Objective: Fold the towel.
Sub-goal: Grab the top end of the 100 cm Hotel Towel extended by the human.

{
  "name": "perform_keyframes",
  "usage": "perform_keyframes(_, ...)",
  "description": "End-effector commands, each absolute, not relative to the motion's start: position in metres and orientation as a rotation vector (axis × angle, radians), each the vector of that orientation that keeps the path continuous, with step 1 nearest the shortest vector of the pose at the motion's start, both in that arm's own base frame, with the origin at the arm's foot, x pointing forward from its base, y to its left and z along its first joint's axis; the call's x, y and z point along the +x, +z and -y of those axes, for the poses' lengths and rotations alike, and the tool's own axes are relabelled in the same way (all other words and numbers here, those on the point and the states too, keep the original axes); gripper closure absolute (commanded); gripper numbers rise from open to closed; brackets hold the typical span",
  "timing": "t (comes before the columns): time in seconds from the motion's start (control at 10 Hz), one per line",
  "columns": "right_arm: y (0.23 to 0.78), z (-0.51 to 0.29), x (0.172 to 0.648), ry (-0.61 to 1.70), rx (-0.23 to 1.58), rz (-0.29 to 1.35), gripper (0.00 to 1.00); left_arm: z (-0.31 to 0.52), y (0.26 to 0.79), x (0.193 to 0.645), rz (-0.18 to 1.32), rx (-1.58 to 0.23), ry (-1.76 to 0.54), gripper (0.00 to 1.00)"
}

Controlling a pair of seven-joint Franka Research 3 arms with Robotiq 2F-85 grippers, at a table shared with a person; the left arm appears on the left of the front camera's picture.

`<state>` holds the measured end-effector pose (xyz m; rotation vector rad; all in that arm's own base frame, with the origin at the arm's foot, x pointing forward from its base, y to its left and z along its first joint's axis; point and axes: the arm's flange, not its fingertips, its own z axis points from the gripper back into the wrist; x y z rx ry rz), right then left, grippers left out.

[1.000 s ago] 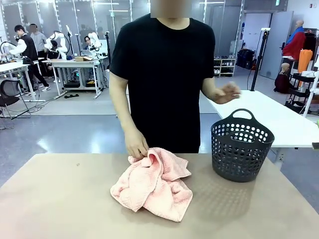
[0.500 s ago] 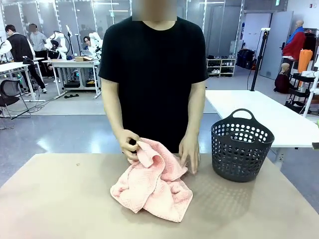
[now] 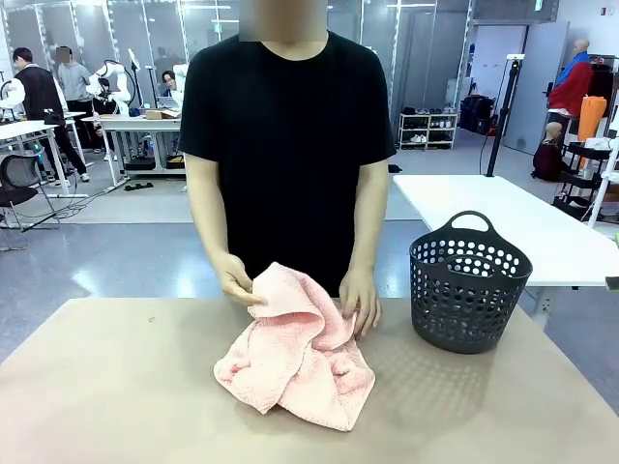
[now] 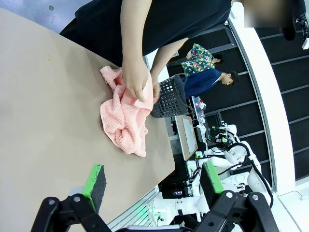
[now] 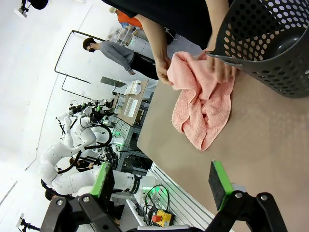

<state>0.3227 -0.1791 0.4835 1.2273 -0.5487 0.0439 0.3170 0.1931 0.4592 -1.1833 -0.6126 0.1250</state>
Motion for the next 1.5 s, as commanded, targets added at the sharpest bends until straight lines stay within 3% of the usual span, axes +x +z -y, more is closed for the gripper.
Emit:
perform_keyframes(0.0,0.4840,0.1793,0.3236,0.050,1.239,0.558,0.00,-0.1940,0.4599,0.3170,0.615,-1.191,0.112,0.00)
perform_keyframes(1.4,0.4840,0.1793,0.3236,0.050,1.239,0.558,0.00,-0.1940,0.4599,0.3170,0.615,-1.191,0.112,0.00)
